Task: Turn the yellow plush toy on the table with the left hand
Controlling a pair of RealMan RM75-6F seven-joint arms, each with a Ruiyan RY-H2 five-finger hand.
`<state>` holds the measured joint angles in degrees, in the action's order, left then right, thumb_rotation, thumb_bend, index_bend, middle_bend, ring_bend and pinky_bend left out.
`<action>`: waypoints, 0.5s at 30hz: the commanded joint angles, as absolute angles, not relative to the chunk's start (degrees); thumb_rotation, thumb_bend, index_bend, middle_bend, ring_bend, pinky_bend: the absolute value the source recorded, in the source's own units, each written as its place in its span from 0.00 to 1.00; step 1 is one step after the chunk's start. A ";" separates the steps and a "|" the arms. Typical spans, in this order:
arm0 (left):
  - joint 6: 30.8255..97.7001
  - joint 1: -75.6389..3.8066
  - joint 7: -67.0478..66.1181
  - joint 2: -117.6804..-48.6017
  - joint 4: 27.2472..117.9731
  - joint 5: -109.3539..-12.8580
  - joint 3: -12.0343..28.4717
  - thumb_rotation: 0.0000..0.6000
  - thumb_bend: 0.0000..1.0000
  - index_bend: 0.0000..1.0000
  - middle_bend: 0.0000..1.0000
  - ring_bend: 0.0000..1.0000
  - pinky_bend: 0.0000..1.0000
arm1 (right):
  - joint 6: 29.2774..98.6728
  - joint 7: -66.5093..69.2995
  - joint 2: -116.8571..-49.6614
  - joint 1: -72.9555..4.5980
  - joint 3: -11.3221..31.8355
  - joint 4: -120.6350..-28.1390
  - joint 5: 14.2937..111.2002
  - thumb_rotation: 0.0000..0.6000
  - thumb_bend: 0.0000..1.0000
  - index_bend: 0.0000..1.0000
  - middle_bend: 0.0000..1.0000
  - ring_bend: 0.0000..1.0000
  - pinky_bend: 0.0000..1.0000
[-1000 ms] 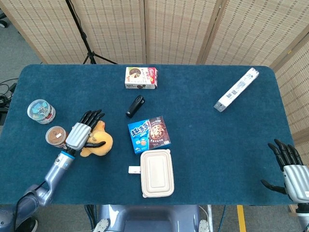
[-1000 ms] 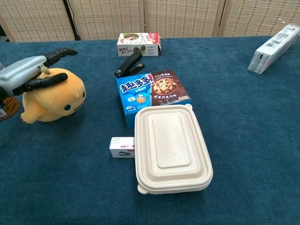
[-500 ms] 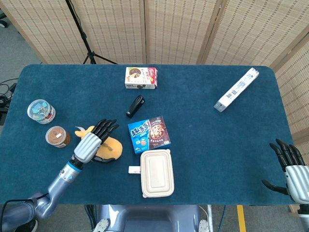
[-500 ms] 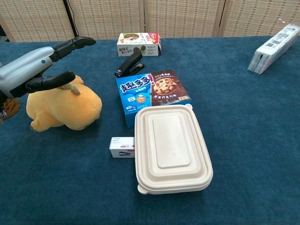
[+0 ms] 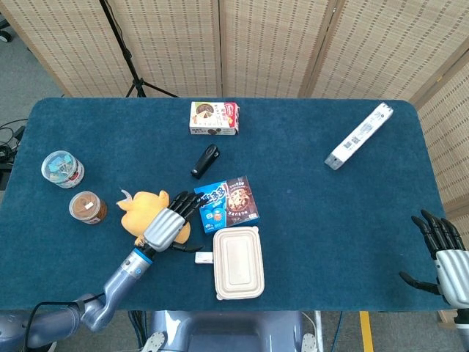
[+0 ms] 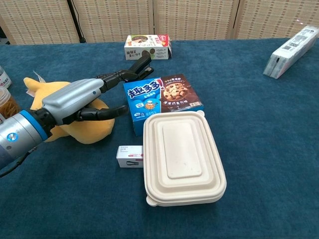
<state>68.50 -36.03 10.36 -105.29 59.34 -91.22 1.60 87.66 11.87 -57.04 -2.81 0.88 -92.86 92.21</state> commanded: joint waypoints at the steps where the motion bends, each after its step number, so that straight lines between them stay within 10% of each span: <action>1: 66.56 -36.29 11.07 -107.87 54.15 -89.25 2.37 0.00 0.00 0.00 0.00 0.00 0.00 | 87.32 11.99 -57.08 -2.95 0.95 -92.71 91.94 1.00 0.00 0.00 0.00 0.00 0.00; 15: 65.57 -35.65 16.22 -107.84 42.78 -87.48 3.01 0.00 0.00 0.00 0.00 0.00 0.00 | 85.53 12.52 -57.19 -3.53 0.09 -92.90 92.40 1.00 0.00 0.00 0.00 0.00 0.00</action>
<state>65.60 -35.75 15.87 -108.10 43.33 -87.63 2.94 85.55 12.52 -57.17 -3.51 0.08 -92.91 92.42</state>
